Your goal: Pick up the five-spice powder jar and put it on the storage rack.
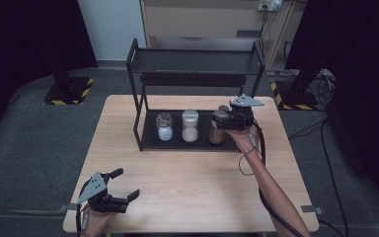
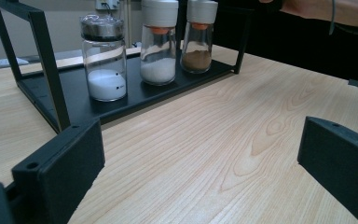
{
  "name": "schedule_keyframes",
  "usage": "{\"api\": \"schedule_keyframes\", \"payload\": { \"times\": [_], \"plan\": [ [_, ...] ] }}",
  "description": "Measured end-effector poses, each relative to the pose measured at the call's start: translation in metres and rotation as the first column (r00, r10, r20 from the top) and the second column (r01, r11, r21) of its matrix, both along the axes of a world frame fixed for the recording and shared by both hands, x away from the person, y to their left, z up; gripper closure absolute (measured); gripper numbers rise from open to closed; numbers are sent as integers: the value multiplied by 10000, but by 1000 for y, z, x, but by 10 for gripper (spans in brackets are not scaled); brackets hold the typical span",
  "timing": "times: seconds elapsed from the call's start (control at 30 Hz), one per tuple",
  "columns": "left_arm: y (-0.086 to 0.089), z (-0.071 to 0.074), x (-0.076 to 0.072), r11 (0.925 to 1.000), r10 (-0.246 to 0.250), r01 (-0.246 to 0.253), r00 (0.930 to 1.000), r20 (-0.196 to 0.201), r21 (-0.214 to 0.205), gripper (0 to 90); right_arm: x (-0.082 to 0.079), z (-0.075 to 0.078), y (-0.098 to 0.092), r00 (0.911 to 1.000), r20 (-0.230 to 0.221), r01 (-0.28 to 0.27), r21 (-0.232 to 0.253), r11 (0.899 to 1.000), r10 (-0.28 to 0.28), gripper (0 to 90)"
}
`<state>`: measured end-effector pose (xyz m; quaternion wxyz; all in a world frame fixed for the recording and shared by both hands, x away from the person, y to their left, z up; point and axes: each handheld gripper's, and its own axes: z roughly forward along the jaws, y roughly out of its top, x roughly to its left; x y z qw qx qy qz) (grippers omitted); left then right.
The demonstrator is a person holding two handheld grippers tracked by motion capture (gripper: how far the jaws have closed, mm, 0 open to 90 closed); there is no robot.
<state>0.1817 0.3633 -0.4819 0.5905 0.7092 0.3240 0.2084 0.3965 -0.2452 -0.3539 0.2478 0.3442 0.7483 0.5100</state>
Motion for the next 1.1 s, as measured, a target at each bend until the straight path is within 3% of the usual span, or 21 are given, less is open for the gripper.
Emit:
{"api": "schedule_keyframes", "payload": {
  "times": [0.6, 1.1],
  "plan": [
    [-1, 0, 2, 10000, 49, -49, 10000, -22, 2, 0, -23, 35, -6, 9908, 441, -1286, 91, 9917, 1281, 100],
    [-1, 1, 2, 9999, -80, 80, 10000, 8, 108, 0, -44, 44, -17, 9815, 625, -1826, 224, 9829, 1809, 92]
  ]
}}
